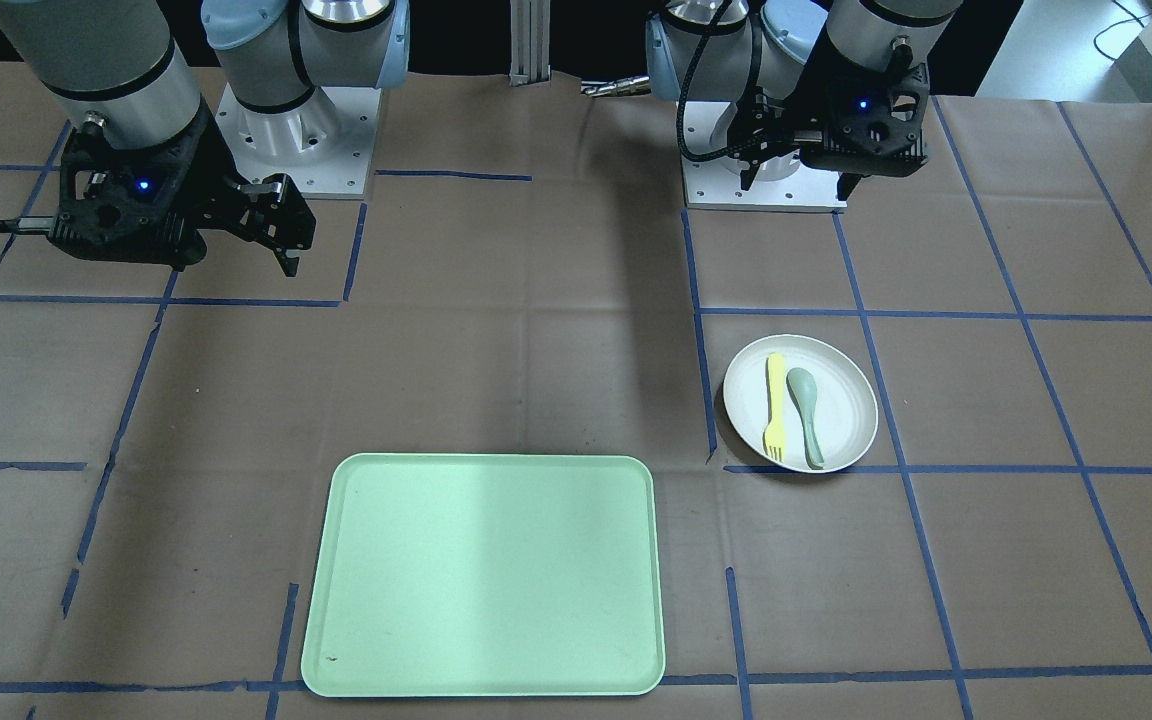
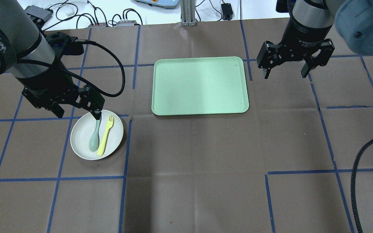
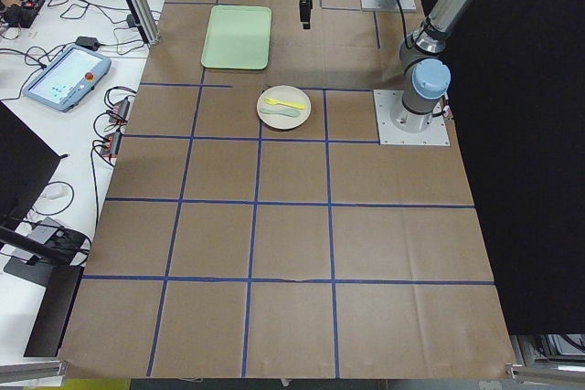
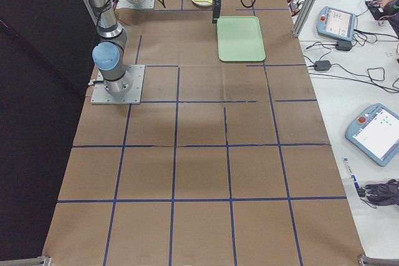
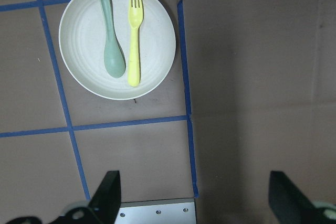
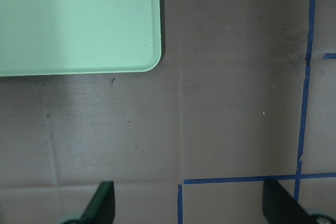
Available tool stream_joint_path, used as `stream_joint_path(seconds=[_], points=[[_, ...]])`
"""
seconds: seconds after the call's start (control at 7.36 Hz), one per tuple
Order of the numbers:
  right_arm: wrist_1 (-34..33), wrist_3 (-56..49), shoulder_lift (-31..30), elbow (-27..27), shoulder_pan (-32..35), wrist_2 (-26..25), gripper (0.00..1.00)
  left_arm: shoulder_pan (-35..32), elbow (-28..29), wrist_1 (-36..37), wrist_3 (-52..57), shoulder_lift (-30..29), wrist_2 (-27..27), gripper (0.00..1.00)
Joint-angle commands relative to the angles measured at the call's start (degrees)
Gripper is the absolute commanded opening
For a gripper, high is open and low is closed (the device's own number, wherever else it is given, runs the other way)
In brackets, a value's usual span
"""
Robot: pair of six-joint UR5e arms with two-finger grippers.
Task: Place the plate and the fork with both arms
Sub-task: 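Raise the left gripper off the plate and move it beside the plate rim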
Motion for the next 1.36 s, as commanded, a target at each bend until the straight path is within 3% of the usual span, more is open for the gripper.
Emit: stream_joint_path(seconds=[0.0, 1.22], points=[[0.0, 0.0, 0.0, 0.0, 0.0, 0.0, 1.00, 0.0, -0.1, 0.0, 0.0, 0.1, 0.0, 0.99], [0.0, 0.0, 0.0, 0.0, 0.0, 0.0, 1.00, 1.2, -1.7, 0.0, 1.7, 0.8, 0.0, 0.99]])
